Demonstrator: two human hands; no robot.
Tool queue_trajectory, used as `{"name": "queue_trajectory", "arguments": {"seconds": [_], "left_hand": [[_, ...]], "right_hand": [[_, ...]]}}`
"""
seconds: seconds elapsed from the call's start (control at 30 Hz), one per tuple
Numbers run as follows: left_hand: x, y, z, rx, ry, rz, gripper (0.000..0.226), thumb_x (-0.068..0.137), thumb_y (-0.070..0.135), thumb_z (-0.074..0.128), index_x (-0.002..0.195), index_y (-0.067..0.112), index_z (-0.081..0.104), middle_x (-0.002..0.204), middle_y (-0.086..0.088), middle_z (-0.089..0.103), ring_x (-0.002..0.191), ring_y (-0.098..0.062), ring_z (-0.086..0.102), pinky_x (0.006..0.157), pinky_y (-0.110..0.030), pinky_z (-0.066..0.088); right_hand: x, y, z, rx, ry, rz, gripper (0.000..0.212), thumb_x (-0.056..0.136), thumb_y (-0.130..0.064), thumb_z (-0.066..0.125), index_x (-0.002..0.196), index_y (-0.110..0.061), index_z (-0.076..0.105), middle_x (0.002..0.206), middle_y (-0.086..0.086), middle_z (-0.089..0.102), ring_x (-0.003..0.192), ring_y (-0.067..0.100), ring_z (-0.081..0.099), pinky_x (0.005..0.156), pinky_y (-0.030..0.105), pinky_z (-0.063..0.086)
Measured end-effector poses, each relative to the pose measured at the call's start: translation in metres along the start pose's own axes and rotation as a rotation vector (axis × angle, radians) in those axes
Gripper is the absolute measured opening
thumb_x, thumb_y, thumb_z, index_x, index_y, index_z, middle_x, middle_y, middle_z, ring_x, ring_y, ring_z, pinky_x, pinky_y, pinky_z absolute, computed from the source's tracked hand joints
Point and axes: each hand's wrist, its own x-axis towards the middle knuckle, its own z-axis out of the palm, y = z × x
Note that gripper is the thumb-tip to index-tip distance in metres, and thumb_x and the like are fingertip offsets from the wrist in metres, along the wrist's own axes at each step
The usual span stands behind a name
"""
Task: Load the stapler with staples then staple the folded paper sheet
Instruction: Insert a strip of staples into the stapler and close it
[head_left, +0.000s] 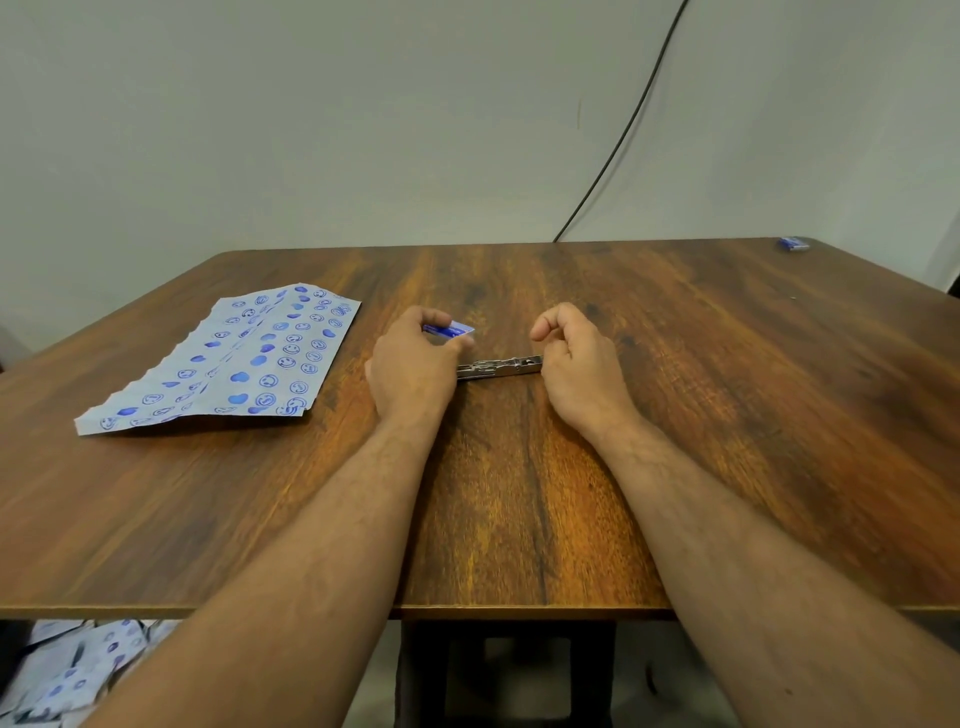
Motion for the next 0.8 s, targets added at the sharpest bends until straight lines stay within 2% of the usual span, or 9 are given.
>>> {"name": "queue_trajectory", "arguments": {"seconds": [0.07,0.2,0.33,0.4,0.47,0.57,0.63,0.7,0.8], "left_hand": [[0.001,0.001,0.0,0.056,-0.025,-0.034,0.025,0.077,0.045,0.081,0.094,0.035,0.066,0.081,0.021,0.053,0.1,-0.012,0.062,0.104,-0.047,0.043],[0.0,0.003,0.001,0.165,-0.097,-0.017,0.018,0.083,0.05,0.074,0.093,0.036,0.073,0.095,0.014,0.065,0.107,-0.016,0.062,0.103,-0.042,0.041],[-0.002,0.004,0.002,0.153,-0.1,0.077,0.021,0.096,0.037,0.059,0.106,0.033,0.077,0.114,0.007,0.075,0.114,-0.019,0.063,0.102,-0.034,0.04],[-0.002,0.005,0.002,0.043,-0.07,0.222,0.021,0.095,0.023,0.061,0.107,0.029,0.078,0.113,0.007,0.075,0.113,-0.015,0.063,0.103,-0.032,0.043],[-0.007,0.006,0.003,0.011,-0.104,0.45,0.021,0.089,0.017,0.069,0.104,0.029,0.078,0.111,0.009,0.072,0.111,-0.013,0.057,0.098,-0.026,0.042],[-0.016,0.011,0.005,0.018,-0.221,0.594,0.026,0.085,0.019,0.076,0.108,0.031,0.076,0.109,0.011,0.066,0.105,-0.009,0.05,0.089,-0.006,0.032],[-0.015,0.011,0.005,-0.016,-0.224,0.554,0.029,0.086,0.019,0.076,0.111,0.033,0.075,0.107,0.01,0.062,0.105,-0.01,0.051,0.092,-0.013,0.037],[-0.014,0.011,0.003,-0.064,-0.24,0.526,0.028,0.087,0.019,0.075,0.11,0.035,0.075,0.104,0.006,0.059,0.104,-0.013,0.054,0.092,-0.025,0.044],[-0.013,0.011,0.002,-0.102,-0.239,0.516,0.019,0.086,0.017,0.075,0.101,0.028,0.079,0.098,0.003,0.059,0.099,-0.015,0.057,0.086,-0.026,0.045]], "right_hand": [[0.0,0.001,0.001,0.007,-0.008,0.006,0.034,0.093,0.005,0.038,0.095,-0.022,0.059,0.081,-0.004,0.058,0.074,0.007,0.053,0.06,0.012,0.038],[0.0,0.001,0.001,0.021,-0.009,0.015,0.038,0.095,0.007,0.04,0.104,-0.023,0.061,0.097,0.001,0.065,0.091,0.01,0.061,0.072,0.017,0.046],[0.0,0.001,0.003,0.047,0.012,0.033,0.035,0.099,0.001,0.043,0.108,-0.026,0.065,0.103,-0.005,0.069,0.088,0.006,0.065,0.075,0.021,0.052],[0.001,0.001,0.002,0.1,0.005,0.052,0.036,0.101,-0.002,0.045,0.119,-0.026,0.066,0.113,-0.006,0.071,0.086,0.006,0.069,0.073,0.02,0.056],[0.003,0.0,0.001,0.212,-0.044,0.096,0.041,0.102,-0.004,0.049,0.136,-0.025,0.059,0.121,-0.008,0.071,0.093,0.005,0.072,0.08,0.02,0.058],[0.004,-0.002,0.0,0.454,-0.097,0.19,0.056,0.102,-0.002,0.051,0.154,-0.02,0.038,0.12,0.007,0.074,0.1,0.015,0.073,0.096,0.036,0.057],[0.005,-0.004,0.0,0.619,-0.154,0.271,0.063,0.102,0.0,0.05,0.158,-0.016,0.027,0.12,0.018,0.072,0.1,0.022,0.072,0.091,0.038,0.058],[0.004,-0.005,0.0,0.699,-0.219,0.305,0.065,0.102,0.0,0.05,0.159,-0.016,0.023,0.125,0.018,0.07,0.106,0.024,0.071,0.093,0.043,0.057],[0.006,-0.003,0.0,0.762,-0.293,0.332,0.061,0.102,-0.002,0.05,0.158,-0.014,0.026,0.13,0.017,0.067,0.098,0.022,0.073,0.084,0.039,0.059]]}}
